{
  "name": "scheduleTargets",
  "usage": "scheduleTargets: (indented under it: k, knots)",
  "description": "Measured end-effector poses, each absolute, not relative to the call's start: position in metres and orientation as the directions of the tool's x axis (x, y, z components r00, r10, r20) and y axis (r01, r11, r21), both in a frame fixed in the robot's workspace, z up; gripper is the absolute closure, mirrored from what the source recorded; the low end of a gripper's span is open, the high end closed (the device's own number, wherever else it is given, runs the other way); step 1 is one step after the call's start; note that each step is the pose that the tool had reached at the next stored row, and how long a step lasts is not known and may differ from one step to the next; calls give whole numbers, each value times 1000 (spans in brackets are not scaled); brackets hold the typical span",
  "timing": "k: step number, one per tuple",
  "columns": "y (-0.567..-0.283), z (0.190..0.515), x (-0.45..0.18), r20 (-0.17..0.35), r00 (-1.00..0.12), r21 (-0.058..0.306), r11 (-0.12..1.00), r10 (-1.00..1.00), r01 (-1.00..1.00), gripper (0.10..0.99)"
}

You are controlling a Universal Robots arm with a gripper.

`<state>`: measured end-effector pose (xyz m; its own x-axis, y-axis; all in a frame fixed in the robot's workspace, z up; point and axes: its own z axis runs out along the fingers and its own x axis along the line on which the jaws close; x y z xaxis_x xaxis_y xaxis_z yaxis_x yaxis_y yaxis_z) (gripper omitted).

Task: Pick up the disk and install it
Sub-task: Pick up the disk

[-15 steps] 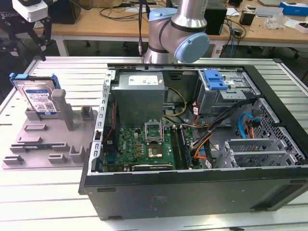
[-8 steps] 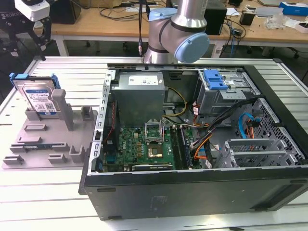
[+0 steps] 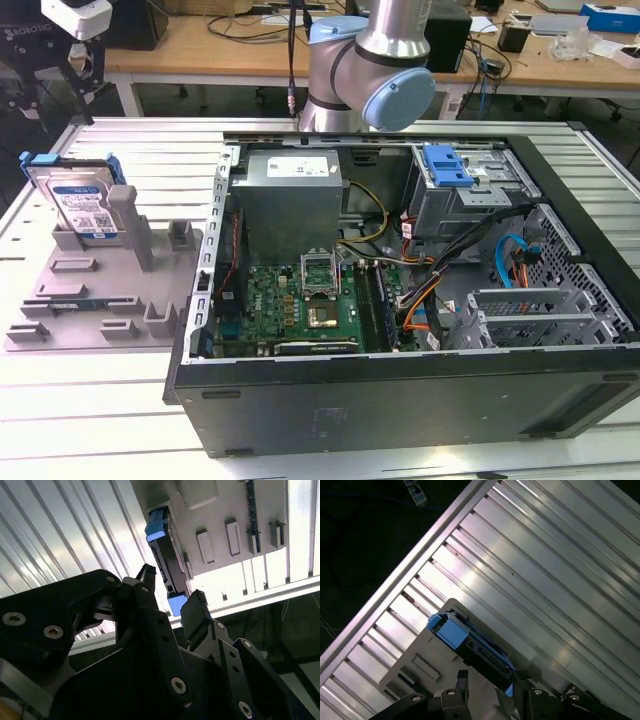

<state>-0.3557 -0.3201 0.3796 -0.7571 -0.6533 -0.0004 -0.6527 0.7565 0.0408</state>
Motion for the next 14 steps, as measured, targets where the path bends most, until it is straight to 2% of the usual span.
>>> scheduleTargets:
  k: [14]
  knots:
    - [-320, 379, -356, 9, -578, 30, 577, -816, -816, 604]
